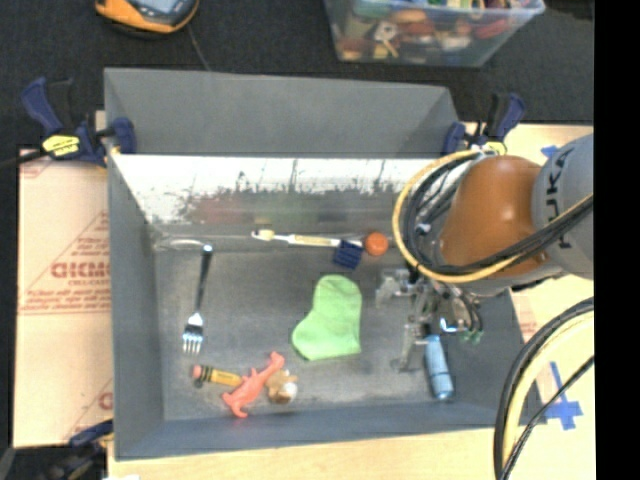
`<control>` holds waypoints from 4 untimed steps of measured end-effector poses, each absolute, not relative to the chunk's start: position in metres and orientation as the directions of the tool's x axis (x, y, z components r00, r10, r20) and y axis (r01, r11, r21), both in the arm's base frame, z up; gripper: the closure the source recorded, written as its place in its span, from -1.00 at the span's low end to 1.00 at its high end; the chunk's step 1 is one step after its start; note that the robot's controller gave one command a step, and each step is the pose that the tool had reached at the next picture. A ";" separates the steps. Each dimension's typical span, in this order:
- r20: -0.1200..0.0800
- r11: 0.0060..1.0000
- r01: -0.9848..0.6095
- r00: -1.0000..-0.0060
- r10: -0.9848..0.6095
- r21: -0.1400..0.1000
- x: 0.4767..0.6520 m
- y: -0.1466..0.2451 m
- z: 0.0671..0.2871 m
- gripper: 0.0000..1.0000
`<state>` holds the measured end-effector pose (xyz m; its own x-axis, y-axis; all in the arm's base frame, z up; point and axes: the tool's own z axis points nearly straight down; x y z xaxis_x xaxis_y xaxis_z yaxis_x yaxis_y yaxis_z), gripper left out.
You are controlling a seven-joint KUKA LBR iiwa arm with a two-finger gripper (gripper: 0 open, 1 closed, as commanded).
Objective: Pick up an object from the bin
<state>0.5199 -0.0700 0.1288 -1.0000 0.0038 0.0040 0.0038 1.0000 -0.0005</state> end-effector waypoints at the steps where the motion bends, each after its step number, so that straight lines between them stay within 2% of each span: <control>1: -0.003 1.000 0.000 -1.000 0.000 -0.001 0.522 -0.070 0.132 -1.00; 2: -0.004 0.888 -0.459 -0.888 -0.459 -0.001 0.553 -0.013 0.069 -1.00; 3: -0.006 0.848 -0.531 -0.848 -0.531 -0.006 0.553 -0.001 0.108 -1.00; 4: -0.001 0.888 -0.461 -0.888 -0.461 0.000 0.552 -0.012 0.075 -1.00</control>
Offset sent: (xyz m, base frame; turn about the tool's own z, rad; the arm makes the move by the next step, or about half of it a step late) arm 0.0322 0.0561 -0.0588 -0.4802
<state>0.5521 -0.0122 0.0754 -0.8876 -0.4606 -0.0011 -0.4606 0.8876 -0.0004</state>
